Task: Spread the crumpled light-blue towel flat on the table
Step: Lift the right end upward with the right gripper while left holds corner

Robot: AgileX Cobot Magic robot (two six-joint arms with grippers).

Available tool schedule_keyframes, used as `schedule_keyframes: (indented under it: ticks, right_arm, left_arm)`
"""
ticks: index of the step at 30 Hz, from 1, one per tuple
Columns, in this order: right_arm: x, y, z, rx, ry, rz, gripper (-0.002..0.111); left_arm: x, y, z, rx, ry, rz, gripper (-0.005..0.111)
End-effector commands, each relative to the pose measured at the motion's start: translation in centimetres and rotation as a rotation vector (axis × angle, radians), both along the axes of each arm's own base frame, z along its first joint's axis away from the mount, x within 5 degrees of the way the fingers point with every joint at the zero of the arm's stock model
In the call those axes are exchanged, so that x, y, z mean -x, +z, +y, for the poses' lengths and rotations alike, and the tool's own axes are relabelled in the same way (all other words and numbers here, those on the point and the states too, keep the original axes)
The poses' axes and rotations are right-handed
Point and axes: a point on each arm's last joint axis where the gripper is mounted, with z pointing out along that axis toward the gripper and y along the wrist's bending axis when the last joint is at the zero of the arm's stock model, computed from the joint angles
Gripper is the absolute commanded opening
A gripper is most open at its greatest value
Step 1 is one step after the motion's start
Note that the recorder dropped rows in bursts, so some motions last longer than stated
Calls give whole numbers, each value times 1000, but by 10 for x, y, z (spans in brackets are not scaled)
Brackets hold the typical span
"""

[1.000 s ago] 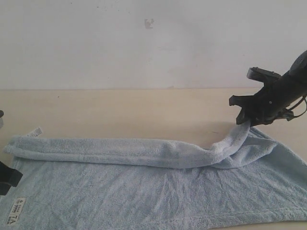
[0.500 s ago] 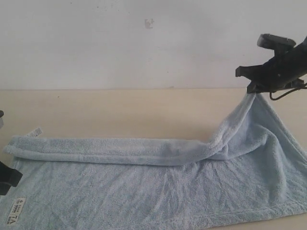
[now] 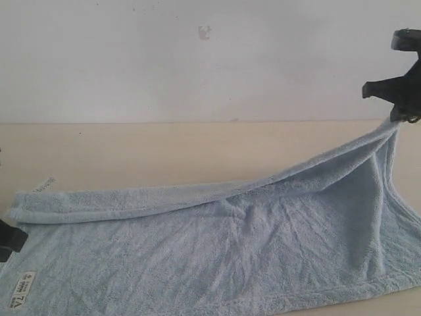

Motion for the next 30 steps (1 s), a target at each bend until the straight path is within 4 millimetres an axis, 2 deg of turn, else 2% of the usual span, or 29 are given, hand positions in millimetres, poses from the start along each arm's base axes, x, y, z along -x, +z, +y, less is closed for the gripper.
schedule_keyframes:
  ticks: [1,6,11,13,16,18,20,23,30]
  right_arm:
    - [14,2,-17,14,-61,-19,0]
    - [22,4,-17,18,-58,-111,0]
    - [17,5,3,1,35,-147,0]
    - [16,6,10,-4,48,-164,0]
    - [15,6,18,-4,68,-172,0]
    - [15,6,20,-8,74,-170,0]
    - [15,6,24,-7,87,-164,0]
    - [15,5,25,-12,91,-158,0]
    - [16,5,25,-8,97,-154,0]
  left_arm:
    - [1,7,-1,9,6,-30,4]
    - [1,8,0,9,7,-44,4]
    - [-3,10,0,-10,-18,-98,7]
    - [-6,11,1,-26,-35,-132,16]
    - [-14,14,3,-66,-53,-228,40]
    - [-21,19,6,-70,1,-312,56]
    - [-28,20,8,-65,56,-372,61]
    - [-39,10,10,-61,102,-373,61]
    - [-75,-32,23,-28,242,-141,61]
